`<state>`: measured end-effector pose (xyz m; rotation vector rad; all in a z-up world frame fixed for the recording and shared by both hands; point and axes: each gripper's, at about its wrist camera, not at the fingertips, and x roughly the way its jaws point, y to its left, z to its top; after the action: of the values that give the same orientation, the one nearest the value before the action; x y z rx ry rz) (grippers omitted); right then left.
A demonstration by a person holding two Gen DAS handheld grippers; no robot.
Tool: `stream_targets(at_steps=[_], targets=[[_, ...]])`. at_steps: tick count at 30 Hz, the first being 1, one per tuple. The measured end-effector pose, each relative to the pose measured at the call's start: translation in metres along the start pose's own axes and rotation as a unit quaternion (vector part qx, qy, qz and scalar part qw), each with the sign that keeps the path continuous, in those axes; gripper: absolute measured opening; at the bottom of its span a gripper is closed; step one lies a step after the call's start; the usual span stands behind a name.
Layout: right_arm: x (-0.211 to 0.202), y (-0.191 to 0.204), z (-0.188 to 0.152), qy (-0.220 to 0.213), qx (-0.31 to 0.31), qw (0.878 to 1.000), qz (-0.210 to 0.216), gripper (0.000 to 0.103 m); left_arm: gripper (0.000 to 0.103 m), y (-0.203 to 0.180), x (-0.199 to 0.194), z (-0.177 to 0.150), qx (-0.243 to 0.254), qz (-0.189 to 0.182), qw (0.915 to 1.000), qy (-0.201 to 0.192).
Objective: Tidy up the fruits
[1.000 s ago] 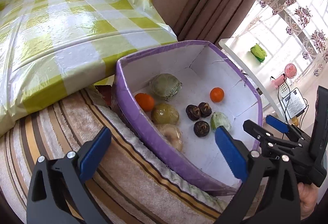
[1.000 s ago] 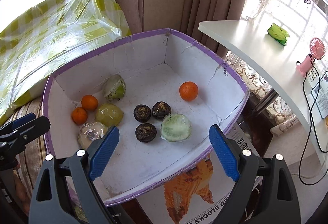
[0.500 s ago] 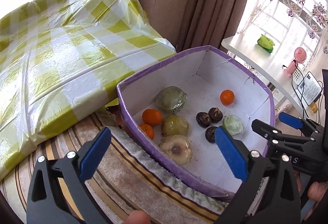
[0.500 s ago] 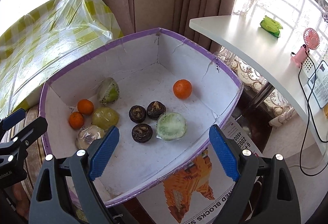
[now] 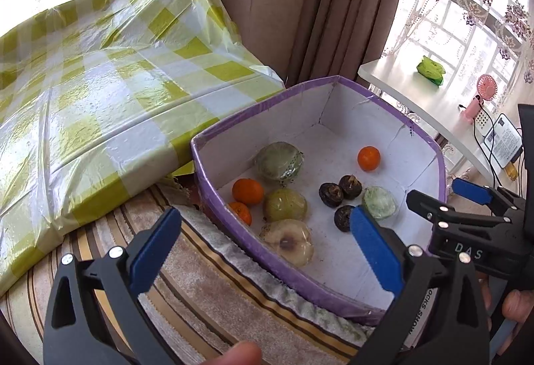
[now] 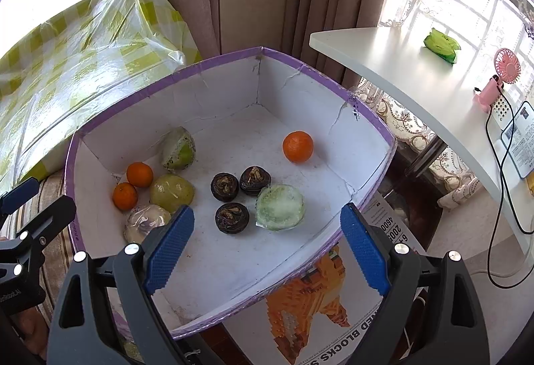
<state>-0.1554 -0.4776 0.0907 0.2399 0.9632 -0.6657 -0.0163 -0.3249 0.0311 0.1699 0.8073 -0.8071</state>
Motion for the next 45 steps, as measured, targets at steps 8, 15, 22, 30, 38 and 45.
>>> stream_targets(at_steps=[8,15,22,30,38,45], targets=[[0.0002,-0.0003,0.0002,0.0,0.0,1.0,0.001,0.086,0.101,-0.0009,0.0002,-0.0006,0.004,0.002,1.0,0.0],[0.0007,-0.0003,-0.0001,0.001,0.0,1.0,0.0,0.086,0.101,-0.0014,0.0001,-0.0009,0.004,0.002,1.0,0.0],[0.0012,-0.0006,-0.0003,0.001,0.001,1.0,0.0,0.086,0.101,-0.0016,0.0002,-0.0009,0.004,0.002,1.0,-0.001],[0.0014,-0.0005,-0.0005,0.001,0.001,1.0,0.001,0.086,0.101,-0.0022,-0.0004,-0.0009,0.006,0.002,1.0,-0.001],[0.0016,-0.0006,-0.0001,0.001,0.0,1.0,0.001,0.086,0.101,-0.0021,0.0,-0.0009,0.006,0.002,1.0,-0.001],[0.0015,-0.0007,0.0,0.001,0.001,1.0,0.001,0.086,0.101,-0.0024,0.0002,-0.0009,0.006,0.003,1.0,-0.001]])
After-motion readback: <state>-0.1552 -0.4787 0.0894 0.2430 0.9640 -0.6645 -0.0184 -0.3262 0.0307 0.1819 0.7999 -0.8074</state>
